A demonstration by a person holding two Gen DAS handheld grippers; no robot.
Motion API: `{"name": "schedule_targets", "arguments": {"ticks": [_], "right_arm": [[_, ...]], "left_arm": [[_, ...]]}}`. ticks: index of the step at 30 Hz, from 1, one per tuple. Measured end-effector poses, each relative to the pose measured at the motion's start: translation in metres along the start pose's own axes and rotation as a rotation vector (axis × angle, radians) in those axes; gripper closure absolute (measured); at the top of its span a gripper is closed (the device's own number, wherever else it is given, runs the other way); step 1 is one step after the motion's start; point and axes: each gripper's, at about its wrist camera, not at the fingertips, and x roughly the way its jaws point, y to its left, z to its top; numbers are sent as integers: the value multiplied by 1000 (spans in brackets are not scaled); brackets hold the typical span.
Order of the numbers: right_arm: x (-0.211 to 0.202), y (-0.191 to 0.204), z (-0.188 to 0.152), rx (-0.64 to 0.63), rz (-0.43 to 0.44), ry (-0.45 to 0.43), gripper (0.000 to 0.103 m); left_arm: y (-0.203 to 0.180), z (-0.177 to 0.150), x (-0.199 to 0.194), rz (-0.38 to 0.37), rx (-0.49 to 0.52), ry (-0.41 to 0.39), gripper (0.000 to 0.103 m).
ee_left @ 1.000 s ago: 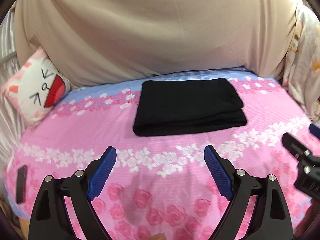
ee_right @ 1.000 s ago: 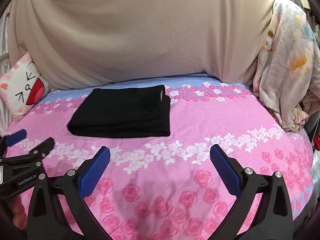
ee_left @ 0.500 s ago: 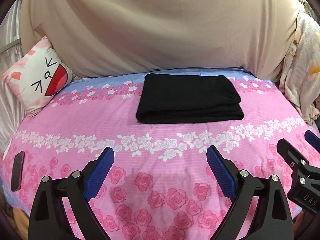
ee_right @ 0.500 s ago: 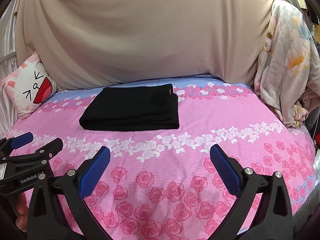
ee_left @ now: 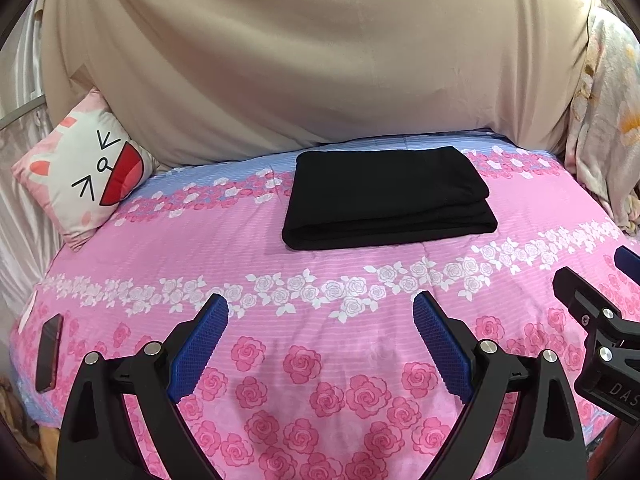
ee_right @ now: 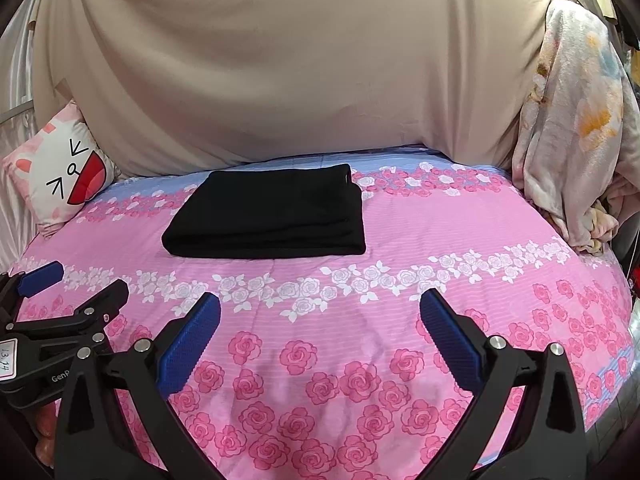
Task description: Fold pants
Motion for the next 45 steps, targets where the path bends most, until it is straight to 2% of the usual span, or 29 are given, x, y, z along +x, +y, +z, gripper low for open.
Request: {"name": "schedule_targets", "arguments": {"ticks": [29,45], "right_arm": [[3,3,0,-6,-2,2,5],[4,4,0,-9,3,2,5]], "left_arm": [[0,-3,5,12,13,11,11],[6,-3,7,-4,18,11,11]]}}
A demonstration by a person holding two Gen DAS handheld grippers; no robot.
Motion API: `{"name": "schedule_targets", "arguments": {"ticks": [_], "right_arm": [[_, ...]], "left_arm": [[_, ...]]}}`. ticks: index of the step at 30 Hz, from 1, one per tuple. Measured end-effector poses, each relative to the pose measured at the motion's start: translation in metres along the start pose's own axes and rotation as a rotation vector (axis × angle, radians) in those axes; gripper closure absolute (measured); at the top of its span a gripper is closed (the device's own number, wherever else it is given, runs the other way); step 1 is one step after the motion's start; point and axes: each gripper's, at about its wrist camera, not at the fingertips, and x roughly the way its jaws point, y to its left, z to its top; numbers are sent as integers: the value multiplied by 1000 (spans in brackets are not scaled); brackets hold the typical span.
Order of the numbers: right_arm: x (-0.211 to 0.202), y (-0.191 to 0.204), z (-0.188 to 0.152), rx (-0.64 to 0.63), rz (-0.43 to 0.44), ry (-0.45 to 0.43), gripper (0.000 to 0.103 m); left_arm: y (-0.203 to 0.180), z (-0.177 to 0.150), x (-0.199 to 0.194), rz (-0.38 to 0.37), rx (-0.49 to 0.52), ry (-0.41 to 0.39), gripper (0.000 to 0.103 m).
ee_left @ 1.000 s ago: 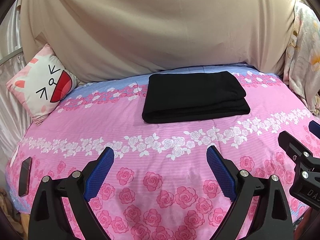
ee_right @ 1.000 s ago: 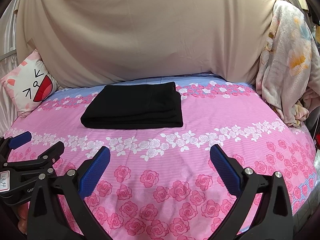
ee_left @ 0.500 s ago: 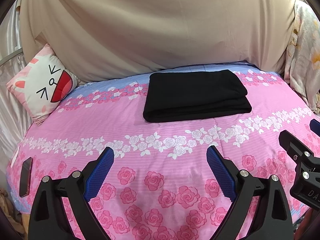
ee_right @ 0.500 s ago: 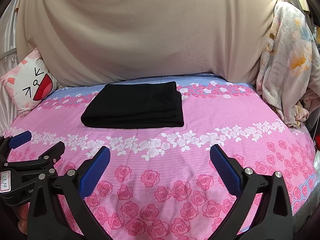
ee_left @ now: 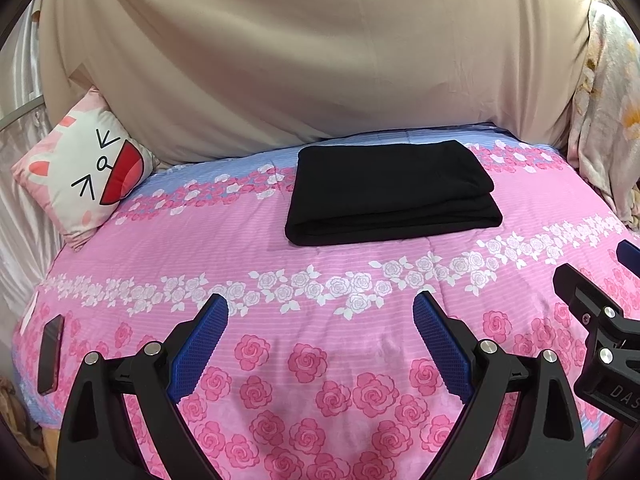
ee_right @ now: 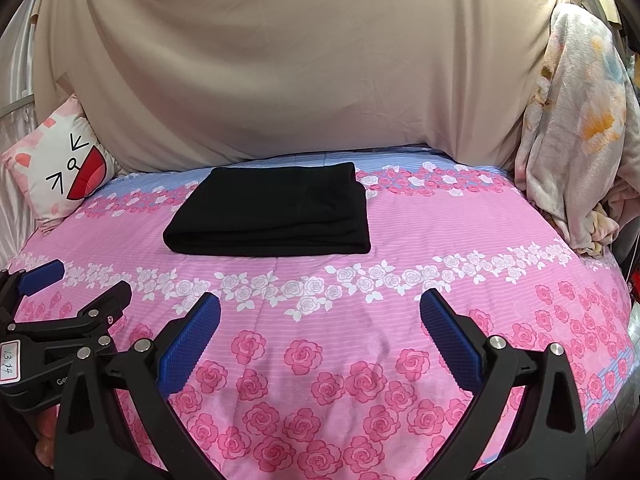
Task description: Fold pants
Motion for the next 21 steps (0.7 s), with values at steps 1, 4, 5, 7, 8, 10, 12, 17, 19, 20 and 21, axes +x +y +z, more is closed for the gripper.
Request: {"name": "schedule_targets", "arguments": {"ticks": [1,4,5,7,8,10,12,17,19,20,21], "right_arm": [[0,0,0,0,3,1,5],[0,0,0,-1,4,0,5],[1,0,0,-2,4,0,5],[1,-1,0,-3,7,1,5],[1,-1,0,-3,6,2,5],[1,-1,0,-4,9,2,5],[2,-2,0,-4,7,2,5],[3,-3,0,-4,8,2,5],[4,-3,0,-3,12,4,5],[4,-4,0,-3,10,5,5],[4,-4,-1,-3,9,5,5]], "left_arm": [[0,0,0,-2,1,0,11],[1,0,0,-7,4,0,11],[0,0,1,-7,5,1,11],[0,1,2,-8,8,3,11],[0,1,2,-11,8,3,11],[0,1,2,-14,10,4,11],[0,1,3,-14,14,3,11],[0,2,2,-16,17,1,11],[0,2,3,-19,17,4,11],[0,2,3,-18,17,4,11],[1,2,3,-18,18,4,11]]}}
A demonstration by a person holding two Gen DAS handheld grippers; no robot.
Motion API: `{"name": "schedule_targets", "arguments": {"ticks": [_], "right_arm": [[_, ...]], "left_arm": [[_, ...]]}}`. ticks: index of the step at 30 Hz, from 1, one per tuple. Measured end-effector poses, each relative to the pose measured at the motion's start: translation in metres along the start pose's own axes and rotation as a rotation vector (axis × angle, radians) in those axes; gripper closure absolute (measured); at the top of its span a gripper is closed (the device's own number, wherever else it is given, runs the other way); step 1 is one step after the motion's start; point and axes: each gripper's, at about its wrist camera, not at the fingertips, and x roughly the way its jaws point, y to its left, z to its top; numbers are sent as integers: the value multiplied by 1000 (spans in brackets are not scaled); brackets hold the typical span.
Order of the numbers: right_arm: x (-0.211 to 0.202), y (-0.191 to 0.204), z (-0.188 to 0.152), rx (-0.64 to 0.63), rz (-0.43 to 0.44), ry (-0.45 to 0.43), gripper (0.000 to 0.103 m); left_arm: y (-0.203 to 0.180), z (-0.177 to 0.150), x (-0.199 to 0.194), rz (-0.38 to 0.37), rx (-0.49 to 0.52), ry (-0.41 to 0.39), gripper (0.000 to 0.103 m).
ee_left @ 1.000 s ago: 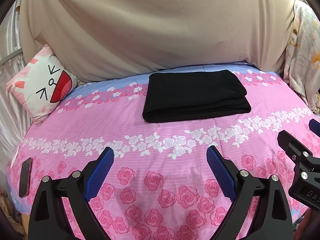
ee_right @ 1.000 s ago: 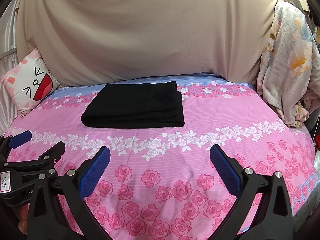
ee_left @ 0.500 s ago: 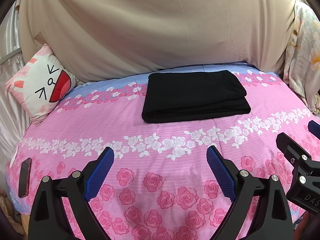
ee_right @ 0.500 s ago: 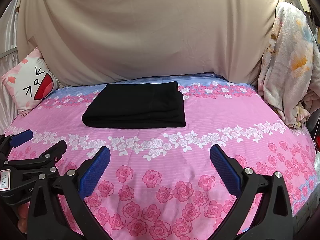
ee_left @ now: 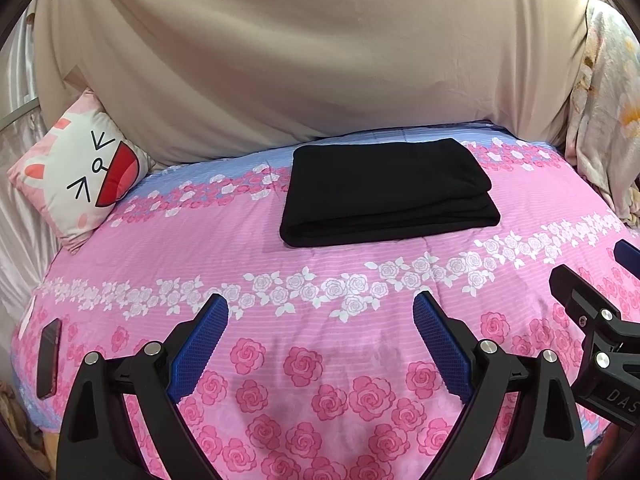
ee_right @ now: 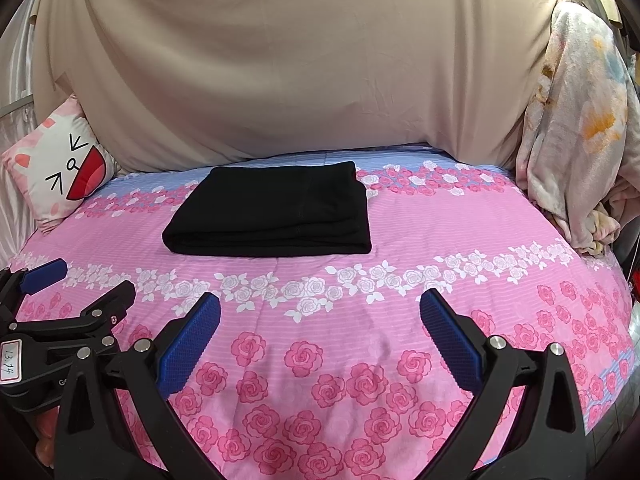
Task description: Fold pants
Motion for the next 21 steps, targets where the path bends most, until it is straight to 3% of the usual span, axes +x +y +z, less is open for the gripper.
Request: {"name": "schedule_targets", "arguments": {"ticks": [14,18,21], "right_arm": [[2,3,-2,-1,-1,9,5],[2,4,-3,-4,-3,8,5],[2,3,-3,-6,-3,9,5]], "left_arm": [[3,-2,0,-15,1,-17,11],[3,-2,0,12,8,-10,12],[6,-2,1,-27,-5,3,13]]}}
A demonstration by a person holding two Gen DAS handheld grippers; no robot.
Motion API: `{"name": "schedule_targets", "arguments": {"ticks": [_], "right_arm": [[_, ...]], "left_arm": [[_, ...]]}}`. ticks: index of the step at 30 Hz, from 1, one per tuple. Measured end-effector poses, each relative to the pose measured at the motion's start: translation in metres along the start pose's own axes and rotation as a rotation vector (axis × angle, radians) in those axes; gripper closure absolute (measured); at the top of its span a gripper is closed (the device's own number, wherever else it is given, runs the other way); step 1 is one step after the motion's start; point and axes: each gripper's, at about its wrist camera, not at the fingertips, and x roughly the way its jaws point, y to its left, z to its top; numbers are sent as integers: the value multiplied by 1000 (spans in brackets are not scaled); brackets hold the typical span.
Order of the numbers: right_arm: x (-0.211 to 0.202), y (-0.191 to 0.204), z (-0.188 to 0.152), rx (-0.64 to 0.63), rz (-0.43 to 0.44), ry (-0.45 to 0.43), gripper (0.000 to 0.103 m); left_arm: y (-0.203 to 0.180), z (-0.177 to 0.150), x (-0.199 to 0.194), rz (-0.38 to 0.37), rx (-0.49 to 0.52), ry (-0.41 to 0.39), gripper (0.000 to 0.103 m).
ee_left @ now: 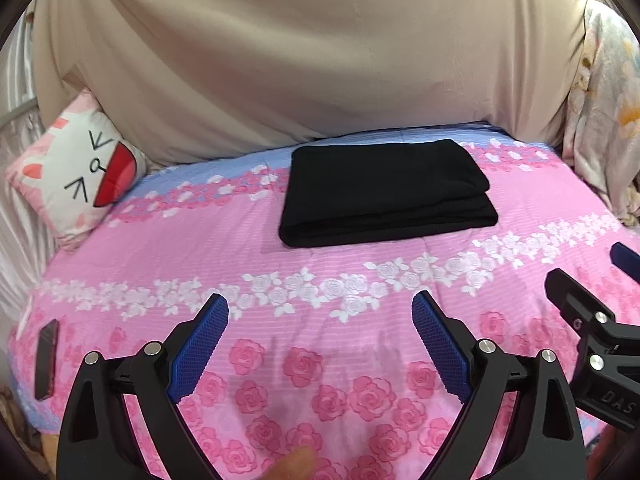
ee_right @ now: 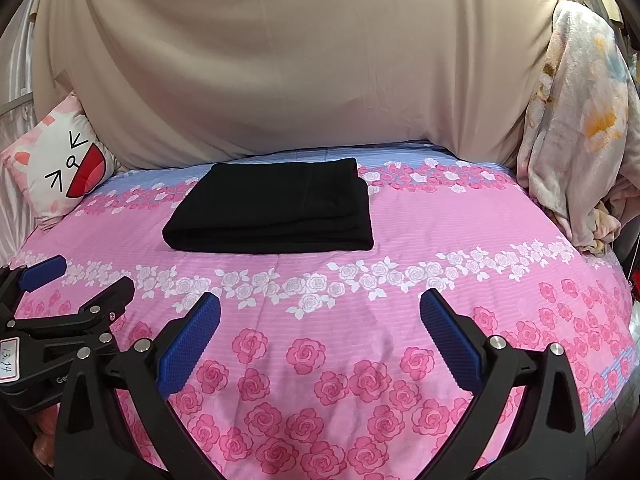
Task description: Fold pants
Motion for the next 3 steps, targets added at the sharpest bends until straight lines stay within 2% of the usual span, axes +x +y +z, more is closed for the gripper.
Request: {"name": "schedule_targets", "arguments": {"ticks": [3], "right_arm": [[0,1,0,2,-2,3,5]], "left_arm": [[0,-1,2,1,-5,11,12]]}}
